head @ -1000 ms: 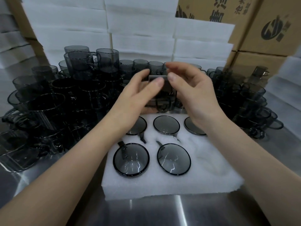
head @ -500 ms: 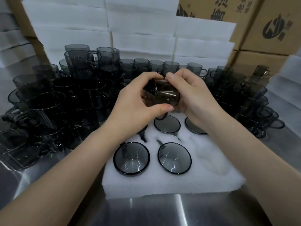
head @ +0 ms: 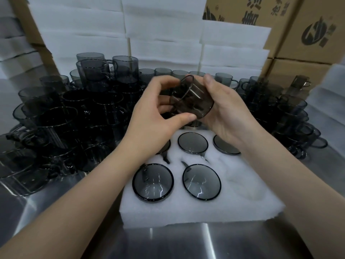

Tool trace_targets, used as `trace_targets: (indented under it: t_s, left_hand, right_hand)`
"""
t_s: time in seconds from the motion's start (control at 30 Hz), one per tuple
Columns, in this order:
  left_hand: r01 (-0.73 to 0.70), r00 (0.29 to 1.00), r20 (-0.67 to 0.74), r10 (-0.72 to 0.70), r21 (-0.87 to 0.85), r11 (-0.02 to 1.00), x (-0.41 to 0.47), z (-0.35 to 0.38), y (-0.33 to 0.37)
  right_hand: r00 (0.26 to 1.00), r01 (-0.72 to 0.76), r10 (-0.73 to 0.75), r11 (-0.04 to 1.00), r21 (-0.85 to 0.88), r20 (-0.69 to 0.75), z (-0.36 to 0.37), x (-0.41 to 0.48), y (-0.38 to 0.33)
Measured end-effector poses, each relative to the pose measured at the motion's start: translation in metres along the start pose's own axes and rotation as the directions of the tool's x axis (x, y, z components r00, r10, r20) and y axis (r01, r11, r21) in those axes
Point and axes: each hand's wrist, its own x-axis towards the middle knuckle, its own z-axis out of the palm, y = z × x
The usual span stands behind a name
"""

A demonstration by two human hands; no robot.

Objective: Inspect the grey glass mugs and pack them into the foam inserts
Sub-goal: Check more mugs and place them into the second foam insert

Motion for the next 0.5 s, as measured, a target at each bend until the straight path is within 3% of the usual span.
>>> trace_targets:
  t_s: [0.2,0.33,0.5]
  left_hand:
    - [-0.016,0.993,0.116,-0.001,0.146,0.989,-0.0022,0.0008,0.002]
    - [-0.057,0.991,0.13,0.022,0.275,0.96,-0.0027,0.002,0.0037]
    - [-0.168,0.98,0.153,0.125,0.312,0.935,-0.0038,0.0026,0.0042]
  right_hand:
    - [0.994,-0.009,0.014,0.999,-0.044,0.111,-0.0011,-0.0013,0.0035]
    - [1.0,0.016,-0.014,0.994,-0.112,0.021,0.0025,-0.0036,0.0054]
    - [0.996,-0.009,0.001,0.996,-0.087,-0.093,0.0021,-0.0021,0.0014]
